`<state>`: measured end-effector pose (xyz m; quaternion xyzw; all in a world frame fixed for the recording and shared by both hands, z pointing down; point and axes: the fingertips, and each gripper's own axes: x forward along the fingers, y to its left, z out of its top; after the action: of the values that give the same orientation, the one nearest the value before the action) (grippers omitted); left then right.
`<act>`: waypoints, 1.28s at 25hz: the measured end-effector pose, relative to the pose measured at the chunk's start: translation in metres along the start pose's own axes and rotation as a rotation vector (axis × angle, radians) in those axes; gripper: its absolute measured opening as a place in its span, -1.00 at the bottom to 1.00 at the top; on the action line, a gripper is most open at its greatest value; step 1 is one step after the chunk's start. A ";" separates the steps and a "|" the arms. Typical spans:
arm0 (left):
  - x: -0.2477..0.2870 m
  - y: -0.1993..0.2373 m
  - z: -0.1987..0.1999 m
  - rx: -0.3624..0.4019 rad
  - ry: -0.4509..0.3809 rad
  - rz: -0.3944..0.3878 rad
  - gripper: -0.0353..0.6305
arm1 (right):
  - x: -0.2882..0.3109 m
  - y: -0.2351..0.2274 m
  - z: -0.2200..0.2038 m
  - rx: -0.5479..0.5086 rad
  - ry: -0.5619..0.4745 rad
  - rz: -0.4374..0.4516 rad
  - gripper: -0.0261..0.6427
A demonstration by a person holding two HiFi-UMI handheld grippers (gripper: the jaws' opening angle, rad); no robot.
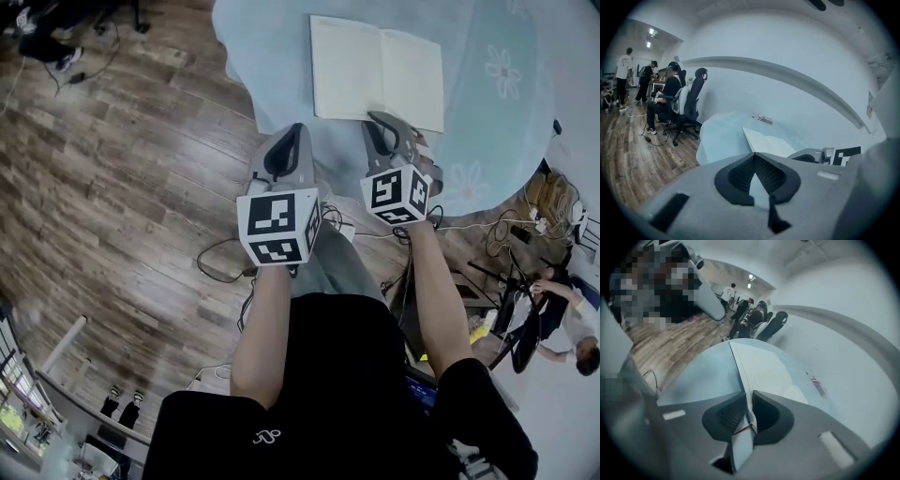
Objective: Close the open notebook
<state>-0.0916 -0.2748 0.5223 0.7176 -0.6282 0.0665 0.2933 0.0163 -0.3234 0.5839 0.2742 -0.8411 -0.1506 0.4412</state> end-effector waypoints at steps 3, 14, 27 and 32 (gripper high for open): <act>0.001 -0.001 0.011 0.029 -0.007 0.005 -0.88 | -0.006 -0.007 -0.001 0.147 -0.048 -0.005 -0.80; 0.005 -0.024 0.046 0.122 -0.029 -0.022 -0.88 | -0.026 -0.033 -0.030 0.903 -0.239 -0.038 -0.85; 0.014 -0.066 0.084 0.201 -0.077 -0.092 -0.88 | -0.035 -0.044 -0.078 1.382 -0.123 -0.089 -0.48; 0.022 -0.094 0.101 0.227 -0.104 -0.146 -0.88 | -0.069 -0.077 -0.099 1.480 -0.173 -0.230 -0.42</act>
<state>-0.0262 -0.3411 0.4186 0.7924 -0.5770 0.0783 0.1817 0.1554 -0.3456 0.5561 0.5722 -0.7205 0.3878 0.0556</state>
